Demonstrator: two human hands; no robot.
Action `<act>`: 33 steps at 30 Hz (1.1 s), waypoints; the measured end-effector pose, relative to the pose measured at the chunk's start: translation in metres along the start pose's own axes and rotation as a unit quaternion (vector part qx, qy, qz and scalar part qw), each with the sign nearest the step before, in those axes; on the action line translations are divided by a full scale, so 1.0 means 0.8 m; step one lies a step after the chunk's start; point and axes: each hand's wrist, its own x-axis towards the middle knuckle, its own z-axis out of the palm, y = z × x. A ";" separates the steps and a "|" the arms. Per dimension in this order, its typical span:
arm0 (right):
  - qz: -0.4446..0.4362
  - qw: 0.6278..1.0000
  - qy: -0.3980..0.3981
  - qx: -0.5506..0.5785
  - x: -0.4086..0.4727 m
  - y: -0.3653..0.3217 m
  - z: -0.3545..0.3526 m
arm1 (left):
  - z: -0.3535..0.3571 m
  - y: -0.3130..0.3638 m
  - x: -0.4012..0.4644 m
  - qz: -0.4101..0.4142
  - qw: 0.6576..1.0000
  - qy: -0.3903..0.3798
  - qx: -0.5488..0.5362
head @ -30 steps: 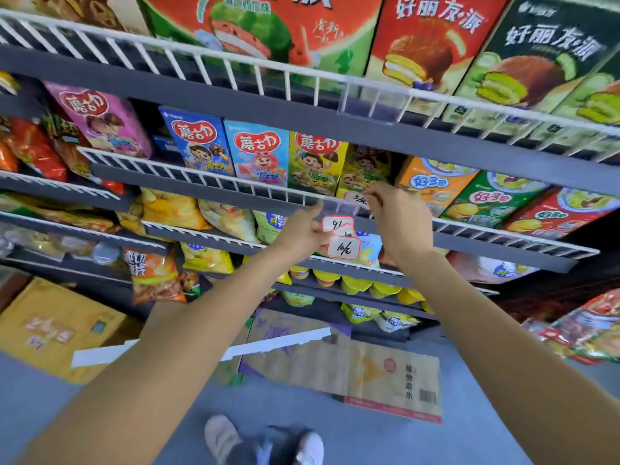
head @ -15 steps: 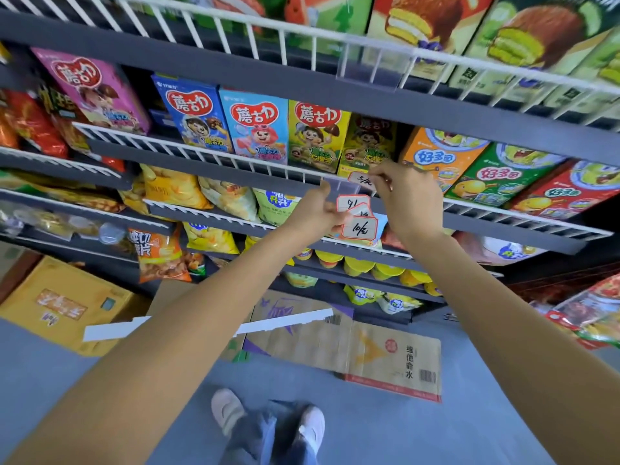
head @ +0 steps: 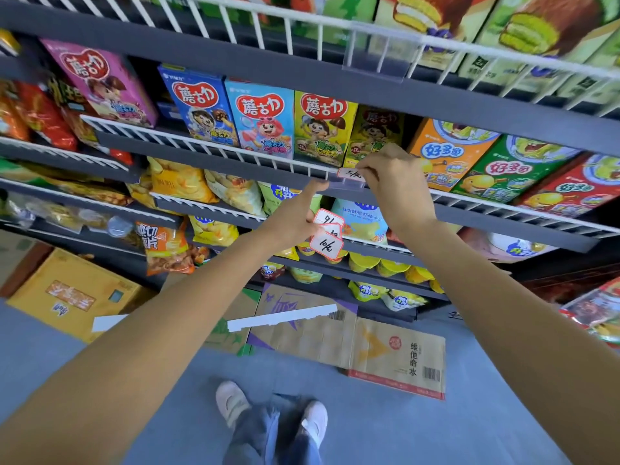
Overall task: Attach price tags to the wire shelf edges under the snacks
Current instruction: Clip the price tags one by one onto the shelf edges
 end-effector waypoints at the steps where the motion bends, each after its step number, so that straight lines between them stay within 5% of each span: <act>1: -0.006 1.000 -0.006 -0.013 0.000 0.000 0.002 | 0.000 -0.002 -0.001 0.005 1.000 -0.001 0.015; 9: -0.025 0.987 -0.047 -0.150 0.007 -0.002 0.017 | -0.004 -0.011 0.003 0.019 0.998 -0.005 0.057; 33: -0.026 0.985 -0.027 -0.167 -0.020 -0.006 0.036 | -0.009 -0.002 -0.003 -0.002 0.999 -0.014 0.036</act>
